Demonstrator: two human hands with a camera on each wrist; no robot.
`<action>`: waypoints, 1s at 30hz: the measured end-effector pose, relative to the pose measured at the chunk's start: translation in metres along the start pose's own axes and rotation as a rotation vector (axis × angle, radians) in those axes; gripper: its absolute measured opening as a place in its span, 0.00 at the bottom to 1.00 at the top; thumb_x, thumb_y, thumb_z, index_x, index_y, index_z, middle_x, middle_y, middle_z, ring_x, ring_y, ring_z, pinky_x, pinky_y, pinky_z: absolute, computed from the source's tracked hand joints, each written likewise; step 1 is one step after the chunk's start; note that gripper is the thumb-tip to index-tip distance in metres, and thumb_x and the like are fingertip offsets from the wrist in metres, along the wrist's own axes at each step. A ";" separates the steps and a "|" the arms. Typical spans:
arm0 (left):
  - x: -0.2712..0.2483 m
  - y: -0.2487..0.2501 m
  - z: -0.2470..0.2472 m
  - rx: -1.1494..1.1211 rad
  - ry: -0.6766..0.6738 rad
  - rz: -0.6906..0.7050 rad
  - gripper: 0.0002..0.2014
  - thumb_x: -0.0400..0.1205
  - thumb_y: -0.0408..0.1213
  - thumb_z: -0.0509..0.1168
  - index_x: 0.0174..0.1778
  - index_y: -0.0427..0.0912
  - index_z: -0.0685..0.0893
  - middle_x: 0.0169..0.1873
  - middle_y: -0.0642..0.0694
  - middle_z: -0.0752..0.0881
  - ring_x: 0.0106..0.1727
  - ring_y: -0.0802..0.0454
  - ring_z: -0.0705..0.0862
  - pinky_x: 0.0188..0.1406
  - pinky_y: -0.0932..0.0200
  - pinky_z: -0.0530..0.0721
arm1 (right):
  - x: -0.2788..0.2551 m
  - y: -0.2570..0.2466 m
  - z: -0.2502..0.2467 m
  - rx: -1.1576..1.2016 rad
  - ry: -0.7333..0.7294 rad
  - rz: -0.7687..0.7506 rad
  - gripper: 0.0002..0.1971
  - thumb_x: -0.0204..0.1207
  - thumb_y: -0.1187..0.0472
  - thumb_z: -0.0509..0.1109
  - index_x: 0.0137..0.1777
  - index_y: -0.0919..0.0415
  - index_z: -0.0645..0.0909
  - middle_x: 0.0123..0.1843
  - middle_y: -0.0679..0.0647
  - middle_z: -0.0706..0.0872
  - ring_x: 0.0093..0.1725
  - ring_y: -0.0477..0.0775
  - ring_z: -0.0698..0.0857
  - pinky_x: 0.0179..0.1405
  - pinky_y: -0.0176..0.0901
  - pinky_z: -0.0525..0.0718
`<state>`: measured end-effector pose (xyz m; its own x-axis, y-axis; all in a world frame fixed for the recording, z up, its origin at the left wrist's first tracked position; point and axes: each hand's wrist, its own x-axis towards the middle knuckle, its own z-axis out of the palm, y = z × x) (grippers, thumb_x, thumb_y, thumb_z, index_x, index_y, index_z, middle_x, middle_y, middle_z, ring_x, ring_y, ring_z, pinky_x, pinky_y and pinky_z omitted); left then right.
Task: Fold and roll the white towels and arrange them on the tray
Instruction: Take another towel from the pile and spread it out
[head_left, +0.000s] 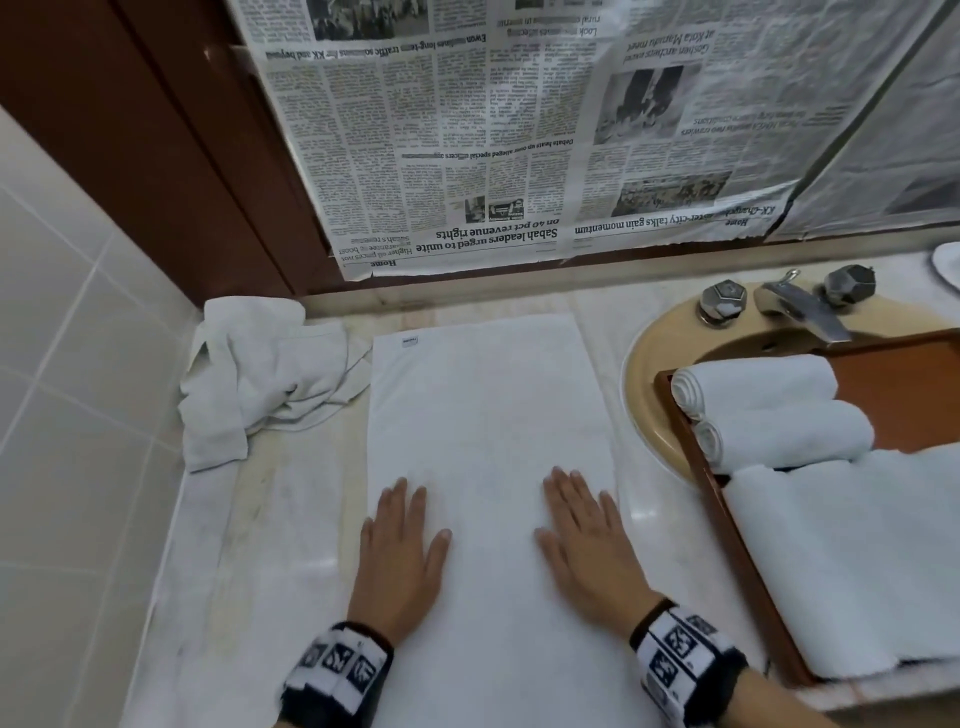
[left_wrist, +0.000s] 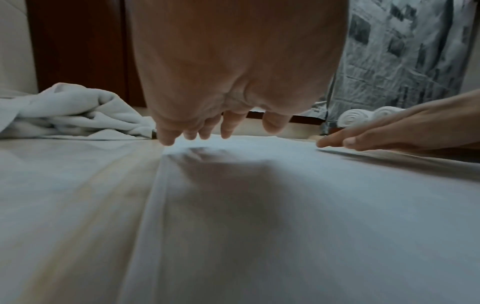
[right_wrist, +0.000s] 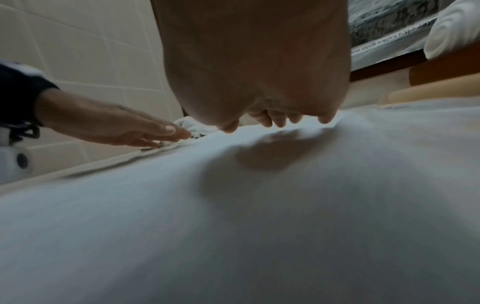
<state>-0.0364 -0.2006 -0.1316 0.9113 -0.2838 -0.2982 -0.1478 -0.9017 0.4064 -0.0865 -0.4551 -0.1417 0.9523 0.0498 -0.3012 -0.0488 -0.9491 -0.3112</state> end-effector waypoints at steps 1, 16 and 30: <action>-0.010 0.001 0.007 0.021 -0.020 -0.005 0.50 0.73 0.74 0.24 0.88 0.48 0.48 0.87 0.49 0.39 0.87 0.53 0.36 0.83 0.50 0.37 | -0.006 0.001 0.008 -0.005 0.008 0.011 0.39 0.80 0.35 0.23 0.88 0.53 0.36 0.87 0.46 0.33 0.87 0.47 0.34 0.83 0.50 0.30; -0.022 -0.012 0.027 0.128 -0.028 -0.039 0.45 0.74 0.66 0.21 0.86 0.47 0.34 0.83 0.47 0.26 0.86 0.48 0.31 0.85 0.46 0.35 | -0.038 0.046 -0.009 -0.135 0.187 0.254 0.31 0.85 0.52 0.43 0.84 0.63 0.66 0.85 0.56 0.65 0.82 0.62 0.69 0.78 0.63 0.66; -0.032 -0.030 0.020 0.155 -0.023 -0.035 0.45 0.76 0.70 0.27 0.88 0.51 0.38 0.85 0.50 0.31 0.87 0.50 0.32 0.86 0.43 0.38 | -0.102 0.053 0.022 -0.036 0.276 0.199 0.25 0.83 0.59 0.58 0.81 0.57 0.71 0.83 0.55 0.71 0.81 0.59 0.71 0.76 0.58 0.72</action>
<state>-0.0690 -0.1707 -0.1522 0.9082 -0.2572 -0.3302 -0.1752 -0.9501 0.2580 -0.1927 -0.5040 -0.1476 0.9710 -0.2191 -0.0956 -0.2360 -0.9423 -0.2375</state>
